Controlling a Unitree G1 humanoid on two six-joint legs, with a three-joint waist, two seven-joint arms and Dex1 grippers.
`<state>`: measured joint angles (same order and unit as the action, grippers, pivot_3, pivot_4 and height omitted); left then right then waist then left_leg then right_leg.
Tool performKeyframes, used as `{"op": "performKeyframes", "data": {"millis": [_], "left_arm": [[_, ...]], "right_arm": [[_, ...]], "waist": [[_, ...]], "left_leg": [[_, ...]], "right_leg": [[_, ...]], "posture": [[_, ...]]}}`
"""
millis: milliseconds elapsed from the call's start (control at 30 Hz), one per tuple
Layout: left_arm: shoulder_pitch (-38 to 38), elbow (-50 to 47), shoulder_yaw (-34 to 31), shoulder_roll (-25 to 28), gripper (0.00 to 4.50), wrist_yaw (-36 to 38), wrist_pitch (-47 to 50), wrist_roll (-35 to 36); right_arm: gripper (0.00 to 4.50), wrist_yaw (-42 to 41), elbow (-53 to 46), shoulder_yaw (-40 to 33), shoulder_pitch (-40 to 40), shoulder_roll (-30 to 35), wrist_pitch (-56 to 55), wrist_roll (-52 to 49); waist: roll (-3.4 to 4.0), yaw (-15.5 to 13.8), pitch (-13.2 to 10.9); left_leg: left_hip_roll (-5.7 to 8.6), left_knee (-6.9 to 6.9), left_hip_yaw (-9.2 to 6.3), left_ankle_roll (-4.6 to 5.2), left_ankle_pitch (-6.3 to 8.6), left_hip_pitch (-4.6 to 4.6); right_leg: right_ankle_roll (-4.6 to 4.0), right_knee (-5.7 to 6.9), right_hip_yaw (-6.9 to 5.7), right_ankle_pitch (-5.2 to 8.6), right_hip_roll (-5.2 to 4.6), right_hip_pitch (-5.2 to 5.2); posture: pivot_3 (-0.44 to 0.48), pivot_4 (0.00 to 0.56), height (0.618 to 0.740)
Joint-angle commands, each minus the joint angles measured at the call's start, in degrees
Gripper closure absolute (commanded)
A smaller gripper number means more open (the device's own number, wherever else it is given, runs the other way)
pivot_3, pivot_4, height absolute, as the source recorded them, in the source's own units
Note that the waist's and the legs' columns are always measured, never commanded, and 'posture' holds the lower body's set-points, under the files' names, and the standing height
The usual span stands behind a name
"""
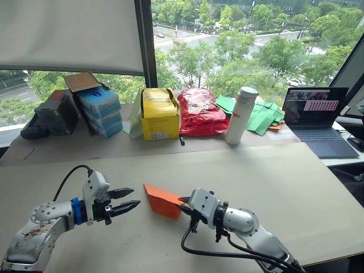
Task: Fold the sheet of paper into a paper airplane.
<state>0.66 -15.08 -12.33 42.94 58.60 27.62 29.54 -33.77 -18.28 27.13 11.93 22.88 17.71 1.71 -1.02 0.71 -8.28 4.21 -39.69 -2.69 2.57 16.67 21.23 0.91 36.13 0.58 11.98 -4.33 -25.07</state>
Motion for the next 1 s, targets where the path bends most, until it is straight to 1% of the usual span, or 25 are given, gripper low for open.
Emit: {"op": "performKeyframes", "data": {"millis": [33,233,300,400,500,567,700,833,1000], "left_arm": [[0.0,-0.8,-0.9,0.3,1.96,0.3,-1.6,0.6],[-1.1,0.4,-1.3,0.7,1.96,0.8,-1.7,1.1],[-2.4,2.2,-1.5,1.5,1.96,2.3,-1.5,1.7],[-4.6,5.2,-1.2,2.6,2.81,5.5,-1.3,2.6],[-5.9,6.7,-0.1,3.6,3.83,8.3,-1.9,2.8],[-6.7,7.5,1.2,4.5,4.45,10.4,-3.0,1.7],[-6.9,7.6,4.4,5.5,4.45,12.7,-5.3,-0.8],[-7.0,8.7,6.9,4.9,4.45,13.3,-8.1,-3.2],[-9.1,10.9,11.2,4.2,4.45,14.3,-12.3,-6.8]], "right_arm": [[4.48,-1.8,0.9,0.0,1.5,0.0,-4.5,0.7],[4.48,-7.8,5.3,0.6,3.4,2.2,-13.9,1.0],[4.48,-13.0,7.6,0.9,5.6,4.5,-19.6,0.2],[4.50,-20.0,12.0,1.1,9.1,7.1,-27.6,-1.1],[4.50,-23.4,15.6,0.9,11.5,7.2,-31.9,-2.1],[4.50,-25.2,19.4,1.0,14.2,6.7,-35.3,-1.6],[4.50,-27.5,24.6,0.9,17.3,5.5,-39.7,-1.6],[4.50,-28.3,26.4,0.5,17.7,4.7,-41.7,-1.6],[4.50,-28.9,28.5,0.6,18.1,3.9,-43.7,-1.1]], "waist": [[0.00,0.0,0.0],[0.00,0.0,0.0],[0.00,0.0,0.0],[0.00,0.0,0.0],[0.00,0.1,0.0],[0.00,0.2,0.0],[0.01,0.1,0.0],[0.01,0.1,0.0],[0.01,0.0,0.0]], "left_leg": [[0.00,0.00,0.00,0.00,0.00,0.00],[0.00,0.00,0.01,-0.01,-0.01,0.00],[0.00,0.00,0.02,-0.01,-0.01,0.00],[0.00,-0.02,0.03,0.00,-0.01,-0.01],[0.00,-0.01,0.02,-0.01,-0.01,-0.02],[0.00,0.00,0.02,-0.01,-0.01,-0.02],[0.00,0.00,0.07,0.00,0.00,-0.01],[-0.02,0.03,0.04,0.00,0.00,0.01],[-0.02,0.01,0.04,0.01,0.01,0.01]], "right_leg": [[0.00,0.01,0.00,0.00,0.00,0.00],[0.00,0.00,0.00,0.00,0.00,0.01],[0.00,0.00,-0.01,0.00,0.00,0.01],[0.00,0.00,-0.13,0.00,0.03,0.02],[0.00,-0.01,-0.17,0.00,0.02,0.03],[0.00,0.00,-0.13,0.00,0.01,0.01],[-0.01,-0.01,-0.08,0.00,0.00,0.01],[-0.01,0.00,0.03,-0.01,0.00,-0.03],[-0.02,0.00,0.03,-0.01,-0.01,-0.02]], "posture": [[0.000,0.150,0.740],[0.000,0.150,0.740],[0.000,0.150,0.740],[0.000,0.150,0.740],[0.000,0.150,0.740],[0.000,0.150,0.740],[0.000,0.150,0.740],[0.000,0.150,0.740],[0.000,0.150,0.740]]}}
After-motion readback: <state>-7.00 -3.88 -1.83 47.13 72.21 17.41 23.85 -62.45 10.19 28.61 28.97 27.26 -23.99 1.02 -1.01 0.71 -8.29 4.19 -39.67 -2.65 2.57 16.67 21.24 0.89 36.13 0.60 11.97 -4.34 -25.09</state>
